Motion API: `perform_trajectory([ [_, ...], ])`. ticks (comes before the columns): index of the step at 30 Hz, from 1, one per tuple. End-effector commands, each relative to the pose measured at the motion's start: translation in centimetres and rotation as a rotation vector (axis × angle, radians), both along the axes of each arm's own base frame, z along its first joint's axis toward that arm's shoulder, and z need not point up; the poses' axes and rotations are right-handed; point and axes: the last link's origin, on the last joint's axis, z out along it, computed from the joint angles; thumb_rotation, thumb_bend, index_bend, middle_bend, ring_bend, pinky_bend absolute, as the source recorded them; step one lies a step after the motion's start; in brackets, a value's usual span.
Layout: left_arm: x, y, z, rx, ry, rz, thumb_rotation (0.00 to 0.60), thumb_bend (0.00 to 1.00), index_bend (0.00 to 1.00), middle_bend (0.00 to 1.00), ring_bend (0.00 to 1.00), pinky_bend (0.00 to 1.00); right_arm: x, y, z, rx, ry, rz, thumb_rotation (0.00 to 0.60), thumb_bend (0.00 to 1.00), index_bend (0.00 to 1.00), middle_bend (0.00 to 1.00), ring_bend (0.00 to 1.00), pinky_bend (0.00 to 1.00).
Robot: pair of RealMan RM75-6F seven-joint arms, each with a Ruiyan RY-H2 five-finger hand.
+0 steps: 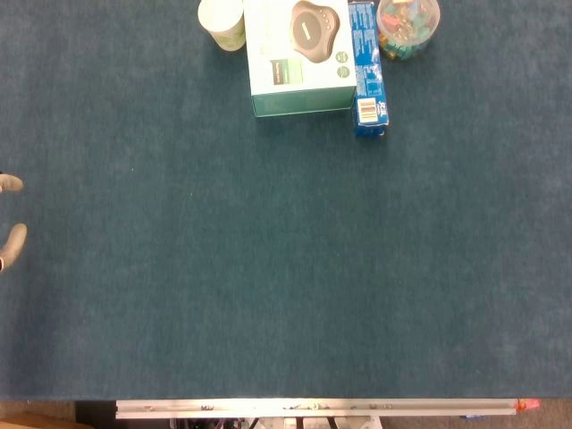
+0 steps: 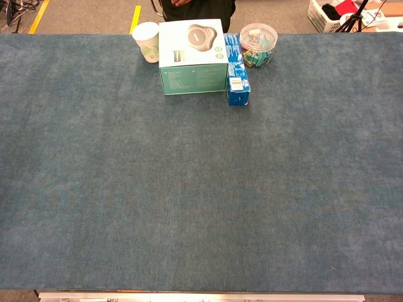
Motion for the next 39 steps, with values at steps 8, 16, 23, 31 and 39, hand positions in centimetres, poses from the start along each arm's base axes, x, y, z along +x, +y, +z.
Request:
perform_trajectory([
  [8, 0.0, 0.0, 0.0, -0.009, -0.009, 0.002, 0.6, 0.28, 0.36, 0.36, 0.32, 0.28, 0.0, -0.1, 0.0, 0.001, -0.002, 0.002, 0.591, 0.0, 0.41, 0.45, 0.31, 0.44],
  [16, 0.1, 0.3, 0.0, -0.028, -0.033, -0.002, 0.6, 0.28, 0.36, 0.36, 0.32, 0.28, 0.1, -0.4, 0.2, -0.007, 0.0, 0.012, 0.591, 0.0, 0.41, 0.45, 0.31, 0.44],
  [23, 0.3, 0.8, 0.0, -0.044, -0.059, -0.007, 0.6, 0.28, 0.36, 0.36, 0.32, 0.28, 0.4, -0.7, 0.4, -0.014, 0.005, 0.025, 0.592, 0.0, 0.41, 0.45, 0.31, 0.44],
  [31, 0.7, 1.7, -0.5, -0.13, -0.11, -0.016, 0.6, 0.28, 0.36, 0.36, 0.32, 0.28, 1.6, -2.3, 1.2, -0.036, 0.024, 0.088, 0.593, 0.0, 0.41, 0.45, 0.31, 0.44],
  [39, 2.1, 3.5, -2.0, -0.279, -0.249, -0.054, 0.6, 0.28, 0.38, 0.39, 0.33, 0.36, 2.9, -3.6, 1.7, -0.046, 0.032, 0.13, 0.593, 0.0, 0.41, 0.45, 0.31, 0.44],
])
